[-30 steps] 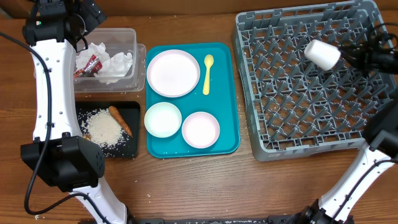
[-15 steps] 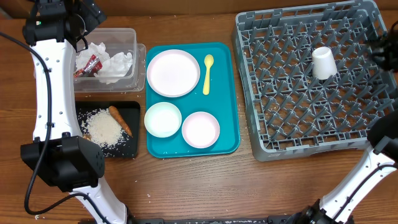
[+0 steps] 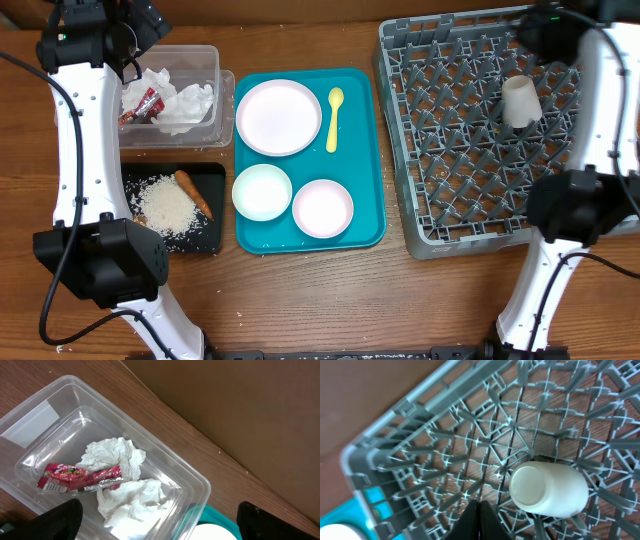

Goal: Sort waste into correct bins and load items into the dishwasher
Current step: 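Turn the cup upside down and lower it into the rack, then open the right gripper and lift away from the cup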

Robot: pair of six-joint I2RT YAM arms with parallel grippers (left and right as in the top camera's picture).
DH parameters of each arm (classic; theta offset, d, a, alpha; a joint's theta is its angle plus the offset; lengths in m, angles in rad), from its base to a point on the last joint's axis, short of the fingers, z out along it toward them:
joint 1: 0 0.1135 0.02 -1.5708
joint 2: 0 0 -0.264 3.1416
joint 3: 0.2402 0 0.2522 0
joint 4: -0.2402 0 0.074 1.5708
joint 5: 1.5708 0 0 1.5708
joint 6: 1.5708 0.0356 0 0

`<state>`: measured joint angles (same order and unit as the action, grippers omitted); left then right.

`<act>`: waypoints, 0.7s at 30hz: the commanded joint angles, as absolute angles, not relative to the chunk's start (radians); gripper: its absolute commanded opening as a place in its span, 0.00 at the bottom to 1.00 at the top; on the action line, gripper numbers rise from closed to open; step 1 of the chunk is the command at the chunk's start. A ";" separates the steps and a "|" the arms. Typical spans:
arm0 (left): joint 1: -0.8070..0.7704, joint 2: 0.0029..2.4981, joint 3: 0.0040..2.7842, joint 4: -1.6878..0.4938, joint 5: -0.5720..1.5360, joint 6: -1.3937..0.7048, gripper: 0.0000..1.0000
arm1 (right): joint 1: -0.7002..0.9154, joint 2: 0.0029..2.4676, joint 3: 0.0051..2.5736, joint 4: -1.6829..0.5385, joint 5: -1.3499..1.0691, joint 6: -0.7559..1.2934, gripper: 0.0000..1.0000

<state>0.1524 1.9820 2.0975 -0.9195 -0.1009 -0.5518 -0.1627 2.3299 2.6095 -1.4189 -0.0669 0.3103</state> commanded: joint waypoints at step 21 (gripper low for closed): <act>0.150 1.964 2.109 -0.918 -0.100 -0.565 1.00 | -0.152 2.333 2.312 -1.246 0.136 0.352 0.04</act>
<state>0.1524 1.9820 2.0975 -0.9195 -0.1013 -0.5518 -0.1505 2.3314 2.3375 -1.2629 0.1448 0.3412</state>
